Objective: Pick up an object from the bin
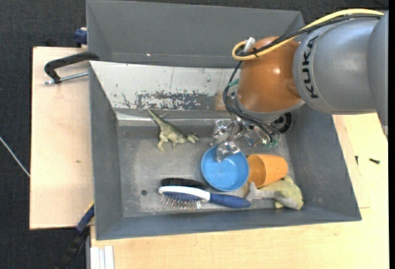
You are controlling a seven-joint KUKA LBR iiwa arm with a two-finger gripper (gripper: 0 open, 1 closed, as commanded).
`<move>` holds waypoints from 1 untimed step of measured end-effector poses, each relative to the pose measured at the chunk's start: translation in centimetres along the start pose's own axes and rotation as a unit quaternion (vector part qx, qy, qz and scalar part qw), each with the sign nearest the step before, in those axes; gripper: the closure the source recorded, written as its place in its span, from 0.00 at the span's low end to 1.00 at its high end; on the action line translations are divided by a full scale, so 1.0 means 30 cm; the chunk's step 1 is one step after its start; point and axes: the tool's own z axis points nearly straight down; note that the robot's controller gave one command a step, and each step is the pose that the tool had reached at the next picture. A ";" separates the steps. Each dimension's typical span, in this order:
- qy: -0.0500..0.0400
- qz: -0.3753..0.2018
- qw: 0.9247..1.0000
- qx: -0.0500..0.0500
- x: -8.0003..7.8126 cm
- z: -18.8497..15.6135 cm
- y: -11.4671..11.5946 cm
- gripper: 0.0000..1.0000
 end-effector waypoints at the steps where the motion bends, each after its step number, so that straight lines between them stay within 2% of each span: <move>1: -0.002 -0.009 1.000 0.001 0.056 -0.407 0.107 1.00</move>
Offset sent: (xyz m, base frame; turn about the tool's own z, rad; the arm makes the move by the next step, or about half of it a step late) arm -0.0321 0.0202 0.1161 -0.0174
